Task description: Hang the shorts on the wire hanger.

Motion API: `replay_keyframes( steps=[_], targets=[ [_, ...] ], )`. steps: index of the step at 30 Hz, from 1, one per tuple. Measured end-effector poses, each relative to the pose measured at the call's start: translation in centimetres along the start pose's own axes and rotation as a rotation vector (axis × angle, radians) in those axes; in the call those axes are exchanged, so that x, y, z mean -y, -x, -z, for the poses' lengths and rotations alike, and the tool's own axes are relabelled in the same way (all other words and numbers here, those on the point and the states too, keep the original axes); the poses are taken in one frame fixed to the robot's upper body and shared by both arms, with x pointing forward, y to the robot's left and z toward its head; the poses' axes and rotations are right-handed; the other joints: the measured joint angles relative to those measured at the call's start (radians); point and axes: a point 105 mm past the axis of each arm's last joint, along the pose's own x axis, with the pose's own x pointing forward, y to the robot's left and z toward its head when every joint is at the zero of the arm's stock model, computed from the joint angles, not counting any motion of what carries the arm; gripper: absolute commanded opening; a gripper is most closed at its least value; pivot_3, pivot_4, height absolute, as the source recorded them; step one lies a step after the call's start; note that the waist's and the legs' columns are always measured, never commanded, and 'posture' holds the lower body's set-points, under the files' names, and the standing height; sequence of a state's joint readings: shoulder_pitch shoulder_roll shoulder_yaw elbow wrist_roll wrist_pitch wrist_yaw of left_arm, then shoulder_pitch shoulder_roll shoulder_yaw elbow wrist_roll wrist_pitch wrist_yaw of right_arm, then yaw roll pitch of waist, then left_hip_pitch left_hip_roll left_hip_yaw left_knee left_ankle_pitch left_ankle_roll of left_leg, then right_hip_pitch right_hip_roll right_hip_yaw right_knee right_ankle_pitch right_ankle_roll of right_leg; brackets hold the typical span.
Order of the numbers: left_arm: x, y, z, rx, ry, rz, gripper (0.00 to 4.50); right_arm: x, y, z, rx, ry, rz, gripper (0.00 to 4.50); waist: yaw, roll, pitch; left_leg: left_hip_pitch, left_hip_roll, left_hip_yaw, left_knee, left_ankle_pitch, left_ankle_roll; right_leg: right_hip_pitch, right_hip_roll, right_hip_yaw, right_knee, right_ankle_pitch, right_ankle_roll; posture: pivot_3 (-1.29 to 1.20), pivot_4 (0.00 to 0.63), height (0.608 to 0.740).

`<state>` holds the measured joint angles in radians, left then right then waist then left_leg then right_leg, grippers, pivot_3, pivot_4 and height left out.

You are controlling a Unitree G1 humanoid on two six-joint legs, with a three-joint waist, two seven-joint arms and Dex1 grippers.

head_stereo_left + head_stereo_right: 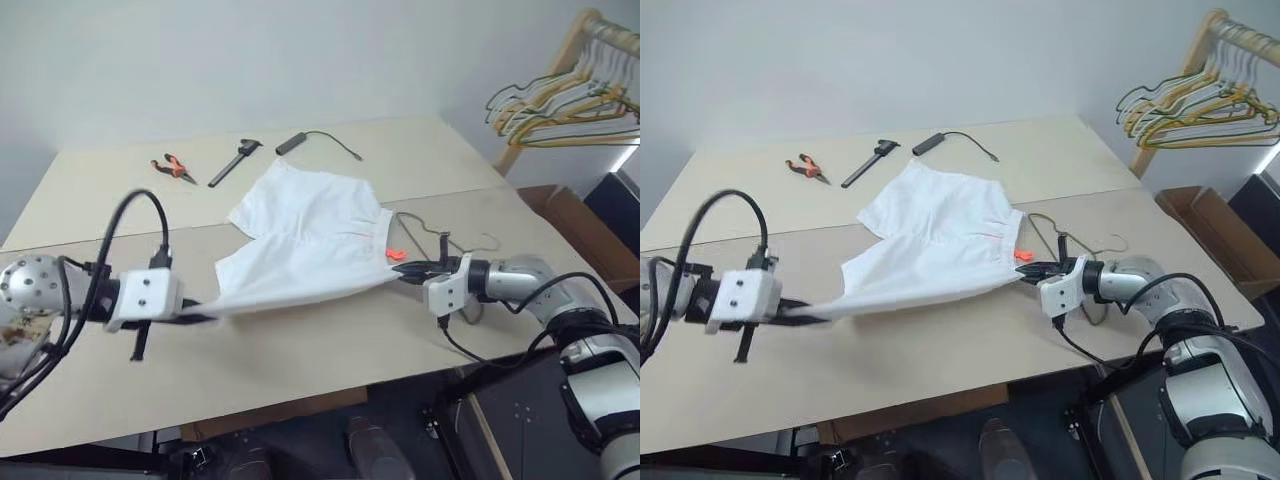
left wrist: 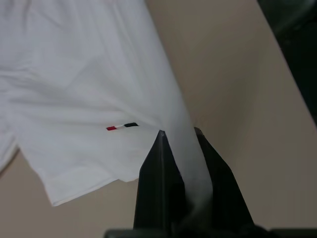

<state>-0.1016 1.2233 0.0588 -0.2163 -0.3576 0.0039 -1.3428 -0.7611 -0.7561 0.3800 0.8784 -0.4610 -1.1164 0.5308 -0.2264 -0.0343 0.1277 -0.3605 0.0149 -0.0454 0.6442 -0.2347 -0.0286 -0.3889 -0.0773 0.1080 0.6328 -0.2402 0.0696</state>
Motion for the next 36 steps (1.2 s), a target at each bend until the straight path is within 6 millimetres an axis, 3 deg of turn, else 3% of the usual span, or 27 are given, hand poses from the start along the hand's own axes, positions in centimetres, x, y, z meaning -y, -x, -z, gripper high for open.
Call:
replay_keyframes(
  steps=[6, 13, 21, 28, 30, 32, 36],
  targets=[
    [3.3, -0.8, -1.7, 0.021, 0.011, 0.102, 0.03, -0.6, -0.1, -0.3, -0.008, 0.061, 0.052, 0.00, 0.023, 0.001, 0.001, -0.006, 0.000, -0.001, 0.002, 0.000, 0.000, -0.005, 0.000, -0.001, 0.002, 0.001, -0.001, -0.08, 0.111, 0.740],
    [5.2, -1.0, -3.1, 0.046, 0.024, 0.137, 0.03, -2.1, 1.1, -0.9, -0.001, 0.061, 0.041, 0.00, 0.037, 0.001, 0.002, 0.001, 0.000, 0.001, 0.002, 0.000, 0.001, 0.002, 0.000, 0.000, -0.001, 0.001, -0.001, -0.08, 0.115, 0.740],
    [7.1, -0.9, -2.9, 0.024, 0.039, 0.188, 0.03, -4.7, 3.1, -3.1, 0.047, 0.020, -0.011, 0.00, 0.049, 0.001, 0.003, 0.002, 0.001, 0.003, 0.002, -0.001, 0.003, 0.003, 0.001, 0.000, -0.001, 0.000, -0.002, -0.09, 0.118, 0.740],
    [8.1, -0.9, -2.9, 0.029, 0.039, 0.227, 0.03, -5.8, 3.9, -4.4, 0.033, -0.033, -0.022, 0.00, 0.053, 0.001, 0.004, 0.003, 0.002, 0.005, 0.002, -0.001, 0.003, 0.003, 0.001, 0.001, -0.001, -0.004, 0.002, -0.10, 0.126, 0.740],
    [8.2, -0.9, -3.0, 0.031, 0.037, 0.235, 0.48, -5.8, 3.9, -4.4, 0.021, -0.046, -0.022, 0.69, 0.054, 0.001, 0.004, 0.003, 0.002, 0.005, 0.002, -0.001, 0.003, 0.003, 0.001, 0.002, -0.001, -0.005, 0.004, -0.10, 0.126, 0.740],
    [8.1, -0.7, -3.0, 0.026, 0.034, 0.244, 0.94, -6.1, 4.8, -3.1, -0.064, -0.095, -0.039, 1.24, 0.058, 0.001, 0.004, 0.003, 0.002, 0.006, 0.002, -0.001, 0.003, 0.003, 0.001, 0.002, -0.001, -0.005, 0.004, -0.10, 0.128, 0.740],
    [7.6, -0.3, -3.1, 0.034, 0.045, 0.237, 2.21, -6.2, 6.2, -2.1, -0.143, -0.130, -0.060, 2.66, 0.068, 0.001, 0.007, 0.003, 0.003, 0.007, 0.002, -0.002, 0.004, 0.002, 0.002, 0.002, -0.001, -0.006, 0.004, -0.10, 0.130, 0.740]
  ],
)
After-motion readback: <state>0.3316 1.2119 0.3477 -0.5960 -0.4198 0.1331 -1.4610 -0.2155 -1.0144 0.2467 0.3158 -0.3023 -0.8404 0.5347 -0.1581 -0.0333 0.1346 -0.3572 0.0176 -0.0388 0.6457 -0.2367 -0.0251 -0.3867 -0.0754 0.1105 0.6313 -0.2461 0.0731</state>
